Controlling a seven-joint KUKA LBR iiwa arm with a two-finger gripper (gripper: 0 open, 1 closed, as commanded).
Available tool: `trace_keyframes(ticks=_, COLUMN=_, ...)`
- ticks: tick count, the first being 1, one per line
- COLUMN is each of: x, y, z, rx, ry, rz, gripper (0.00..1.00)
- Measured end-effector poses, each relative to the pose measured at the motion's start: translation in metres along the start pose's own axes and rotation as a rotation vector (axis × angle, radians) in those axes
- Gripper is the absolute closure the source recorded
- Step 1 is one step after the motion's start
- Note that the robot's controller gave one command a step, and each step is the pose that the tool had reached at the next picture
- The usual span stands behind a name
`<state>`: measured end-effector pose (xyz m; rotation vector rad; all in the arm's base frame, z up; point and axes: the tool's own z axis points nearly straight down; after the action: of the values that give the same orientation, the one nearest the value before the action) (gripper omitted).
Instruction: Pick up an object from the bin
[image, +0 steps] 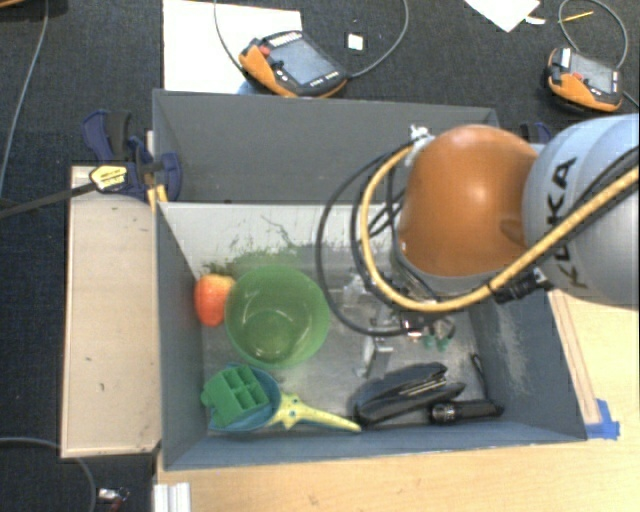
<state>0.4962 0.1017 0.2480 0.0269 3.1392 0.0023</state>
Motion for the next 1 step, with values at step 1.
trace_keyframes(ticks=1, x=0.0000, y=0.0000, z=0.0000, rx=0.000, ry=0.000, rz=0.000, gripper=0.00)
